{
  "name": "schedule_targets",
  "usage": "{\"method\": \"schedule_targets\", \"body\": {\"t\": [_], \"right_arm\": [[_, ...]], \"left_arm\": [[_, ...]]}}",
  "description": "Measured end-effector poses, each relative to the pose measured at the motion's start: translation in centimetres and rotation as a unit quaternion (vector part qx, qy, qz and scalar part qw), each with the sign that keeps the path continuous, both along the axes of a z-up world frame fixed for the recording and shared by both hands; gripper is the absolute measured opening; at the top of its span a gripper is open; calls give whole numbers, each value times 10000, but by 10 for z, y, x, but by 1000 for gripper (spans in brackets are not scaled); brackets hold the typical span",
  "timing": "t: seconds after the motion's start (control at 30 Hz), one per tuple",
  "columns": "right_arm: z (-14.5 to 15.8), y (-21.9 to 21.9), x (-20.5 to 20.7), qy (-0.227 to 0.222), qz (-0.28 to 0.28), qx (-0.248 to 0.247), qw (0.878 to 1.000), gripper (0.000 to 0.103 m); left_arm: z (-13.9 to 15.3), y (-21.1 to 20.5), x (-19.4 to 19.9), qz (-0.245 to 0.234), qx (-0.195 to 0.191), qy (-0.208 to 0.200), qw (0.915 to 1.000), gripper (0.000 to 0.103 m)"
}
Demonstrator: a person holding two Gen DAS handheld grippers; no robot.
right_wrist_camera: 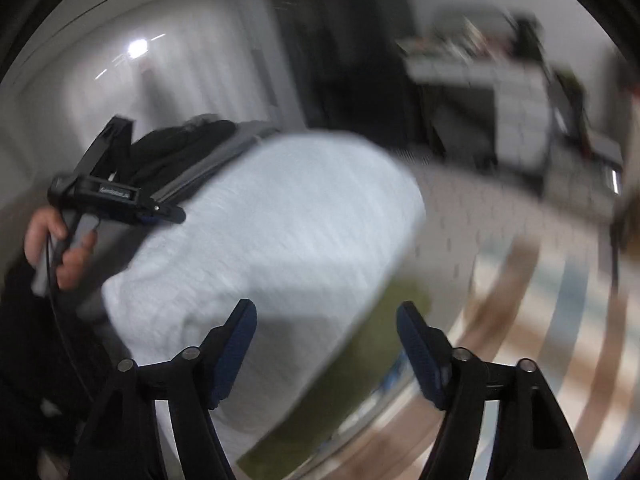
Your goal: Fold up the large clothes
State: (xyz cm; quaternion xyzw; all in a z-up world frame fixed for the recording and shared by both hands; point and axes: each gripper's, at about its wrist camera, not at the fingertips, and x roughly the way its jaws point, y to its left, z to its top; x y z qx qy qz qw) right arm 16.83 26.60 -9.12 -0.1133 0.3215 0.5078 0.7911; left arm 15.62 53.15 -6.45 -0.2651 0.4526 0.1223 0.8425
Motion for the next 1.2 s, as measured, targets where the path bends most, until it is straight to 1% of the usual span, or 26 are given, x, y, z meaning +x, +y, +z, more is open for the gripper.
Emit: {"method": "schedule_targets", "body": {"t": [0.07, 0.1, 0.13, 0.17, 0.27, 0.3, 0.33, 0.37, 0.4, 0.43, 0.47, 0.53, 0.6, 0.63, 0.67, 0.73, 0.8, 0.87, 0.9, 0.93, 0.97, 1.03, 1.07, 1.13, 1.17, 1.2], "right_arm": [[25, 23, -5, -476, 120, -91, 9988, 65], [31, 38, -5, -600, 151, -181, 9979, 58], [34, 59, -2, -622, 202, -362, 9972, 51], [32, 76, 2, -624, 188, -506, 9966, 40], [9, 123, 18, -435, -88, -977, 9942, 39], [-8, 137, 27, -83, -213, -1226, 9922, 39], [-25, 146, 30, -6, -392, -1473, 9883, 39], [-29, 151, 29, -246, -456, -1634, 9852, 39], [-42, 160, 20, -700, -424, -1927, 9778, 39], [-52, 167, 11, -1034, -360, -2231, 9686, 39], [-55, 171, 9, -1134, -336, -2337, 9651, 40], [-46, 178, 19, -779, -295, -2410, 9669, 41], [-22, 187, 33, -403, -107, -2353, 9710, 35], [-3, 190, 36, -279, 38, -2062, 9781, 33], [9, 193, 38, -241, 114, -1749, 9842, 37], [22, 216, 34, -202, 316, -1470, 9884, 36], [9, 246, 27, -474, 388, -1861, 9806, 35], [-32, 278, 25, -724, 342, -2699, 9596, 34], [-58, 286, 27, -655, 284, -3090, 9484, 33], [-80, 288, 35, -398, 222, -3263, 9442, 33], [-86, 286, 45, -46, 169, -3153, 9488, 33], [-82, 268, 76, 1001, 15, -2606, 9602, 33], [-75, 259, 77, 1104, 98, -2429, 9637, 32], [-43, 234, 65, 700, 423, -2017, 9760, 31], [-27, 222, 60, 453, 444, -1833, 9810, 36], [-8, 206, 51, 136, 502, -1602, 9857, 36]], "left_arm": [[20, -19, -18, 49, 397, -539, 9977, 39], [26, -34, -23, -104, 579, -690, 9959, 39], [25, -49, -24, -350, 601, -827, 9941, 39], [17, -62, -22, -583, 517, -893, 9930, 39], [-40, -77, -6, -877, 146, -611, 9942, 39], [-63, -76, 2, -843, 193, -347, 9956, 39], [-83, -76, 8, -855, 335, -181, 9956, 40], [-101, -74, 10, -867, 457, -314, 9947, 42], [-111, -68, 9, -794, 376, -449, 9951, 44], [-121, -59, 6, -684, 111, -579, 9959, 45], [-132, -49, 4, -607, -168, -709, 9955, 45], [-137, -44, 2, -624, -255, -849, 9941, 45], [-141, -45, 1, -699, -137, -871, 9936, 45], [-141, -47, 1, -722, -92, -879, 9935, 45], [-142, -49, -1, -726, -68, -908, 9932, 45], [-137, -54, 0, -745, 54, -961, 9926, 46], [-138, -52, -1, -711, 56, -994, 9925, 46], [-133, -48, 4, -682, 173, -998, 9925, 46], [-115, -58, -1, -605, 270, -1005, 9927, 47], [-109, -63, -5, -473, 392, -987, 9932, 53], [-111, -62, -6, -215, 654, -890, 9937, 72], [-116, -61, -8, -79, 844, -954, 9918, 79], [-118, -61, -10, -51, 836, -966, 9918, 79], [-116, -67, -12, -37, 1066, -964, 9896, 79], [-115, -69, -13, -31, 1176, -975, 9883, 79], [-114, -71, -14, 4, 1260, -978, 9872, 79]]}}
